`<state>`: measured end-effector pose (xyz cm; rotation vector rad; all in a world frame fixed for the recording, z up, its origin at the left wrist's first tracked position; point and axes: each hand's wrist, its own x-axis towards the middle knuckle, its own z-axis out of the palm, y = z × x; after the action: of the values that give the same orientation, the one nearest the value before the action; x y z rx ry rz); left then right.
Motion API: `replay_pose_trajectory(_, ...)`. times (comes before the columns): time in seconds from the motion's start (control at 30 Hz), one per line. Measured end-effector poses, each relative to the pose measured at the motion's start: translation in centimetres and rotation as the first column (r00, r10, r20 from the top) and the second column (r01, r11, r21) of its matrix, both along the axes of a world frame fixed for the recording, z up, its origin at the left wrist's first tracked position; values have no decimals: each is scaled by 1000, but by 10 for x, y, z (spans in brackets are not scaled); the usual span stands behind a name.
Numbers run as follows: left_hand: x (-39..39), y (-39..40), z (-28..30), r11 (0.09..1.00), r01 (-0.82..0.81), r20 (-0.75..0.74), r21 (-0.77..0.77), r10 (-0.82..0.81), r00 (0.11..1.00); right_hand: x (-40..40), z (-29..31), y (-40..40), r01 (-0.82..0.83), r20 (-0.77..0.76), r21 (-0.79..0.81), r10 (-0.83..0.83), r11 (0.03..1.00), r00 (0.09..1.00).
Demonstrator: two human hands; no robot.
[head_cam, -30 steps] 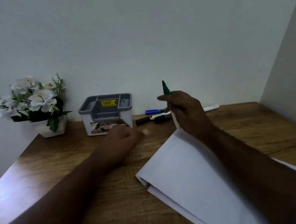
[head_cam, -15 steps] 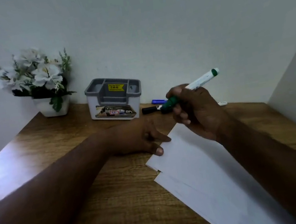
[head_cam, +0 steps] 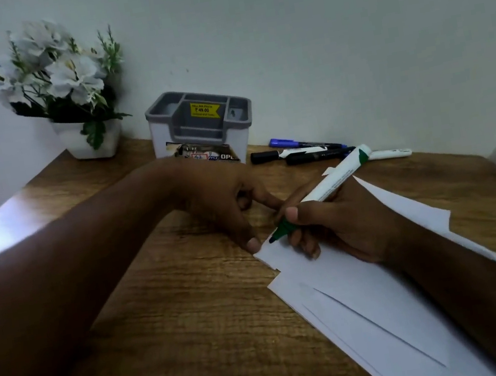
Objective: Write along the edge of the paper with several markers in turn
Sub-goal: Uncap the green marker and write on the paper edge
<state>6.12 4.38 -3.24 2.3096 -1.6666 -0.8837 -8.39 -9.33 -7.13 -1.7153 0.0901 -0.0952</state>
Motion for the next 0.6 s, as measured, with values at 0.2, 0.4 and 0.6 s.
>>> replay_pose_trajectory(0.2, 3, -4, 0, 999, -38, 23, 35, 37, 999, 1, 9, 3, -38, -29, -102, 35, 994, 999)
replay_pose_trajectory(0.4, 2, -2, -1, 1000, -11, -6, 21, 11, 1000, 2, 4, 5, -3, -18, -195, 0, 981, 1000)
replay_pose_trajectory(0.6, 2, -2, -3, 1000, 11, -35, 12, -10, 999, 0, 5, 7, 3, -29, -253, -11, 967, 1000)
